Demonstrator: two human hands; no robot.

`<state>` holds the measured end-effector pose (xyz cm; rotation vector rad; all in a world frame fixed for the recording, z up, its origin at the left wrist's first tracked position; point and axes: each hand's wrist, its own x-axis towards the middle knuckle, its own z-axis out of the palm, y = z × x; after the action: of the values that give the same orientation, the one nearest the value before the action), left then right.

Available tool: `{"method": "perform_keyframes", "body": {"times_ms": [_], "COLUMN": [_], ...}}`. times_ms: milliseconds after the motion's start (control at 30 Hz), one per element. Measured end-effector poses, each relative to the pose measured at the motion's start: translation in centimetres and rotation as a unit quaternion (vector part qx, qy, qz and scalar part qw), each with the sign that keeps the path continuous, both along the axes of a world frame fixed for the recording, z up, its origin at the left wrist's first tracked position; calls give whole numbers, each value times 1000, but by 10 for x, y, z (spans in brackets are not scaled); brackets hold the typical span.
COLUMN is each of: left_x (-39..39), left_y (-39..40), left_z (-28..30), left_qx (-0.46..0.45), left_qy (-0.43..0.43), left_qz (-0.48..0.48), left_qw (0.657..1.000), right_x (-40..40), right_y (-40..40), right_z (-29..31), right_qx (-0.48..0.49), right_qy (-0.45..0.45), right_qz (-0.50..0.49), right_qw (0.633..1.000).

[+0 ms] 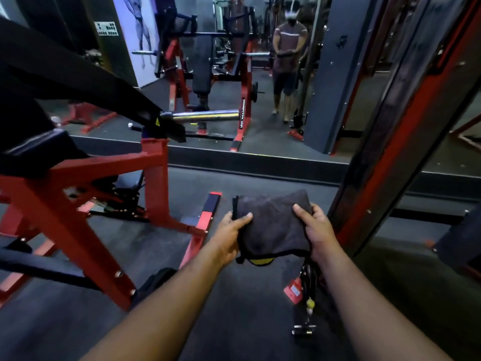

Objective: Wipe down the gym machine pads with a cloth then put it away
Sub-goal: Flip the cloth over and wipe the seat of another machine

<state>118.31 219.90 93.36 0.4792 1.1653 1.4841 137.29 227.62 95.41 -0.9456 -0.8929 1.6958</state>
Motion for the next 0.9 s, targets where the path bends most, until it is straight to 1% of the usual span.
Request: {"method": "perform_keyframes", "body": {"times_ms": [67, 167, 300, 433, 567, 733, 900], "left_x": [-5, -9, -23, -51, -86, -135, -180], "left_y": [52, 117, 195, 260, 334, 418, 496], "left_z": [0, 4, -4, -16, -27, -40, -46], "left_qx": [-14, -42, -55, -63, -59, -79, -107], "left_qy": [50, 117, 190, 182, 177, 162, 148], "left_qz": [42, 47, 57, 55, 58, 24, 27], "left_qw": [998, 991, 979, 980, 981, 983, 983], "right_x": [1, -1, -18, -39, -73, -127, -177], "right_y": [51, 118, 202, 277, 348, 436, 516], "right_z": [-12, -25, -27, -30, -27, -30, -23], "right_qx": [-16, -46, -26, -28, -44, -57, -41], "right_qy": [-13, -34, -90, -112, -133, -159, -195], "right_qz": [7, 2, 11, 45, 113, 92, 91], "right_qw": [1000, 998, 996, 992, 984, 981, 976]}}
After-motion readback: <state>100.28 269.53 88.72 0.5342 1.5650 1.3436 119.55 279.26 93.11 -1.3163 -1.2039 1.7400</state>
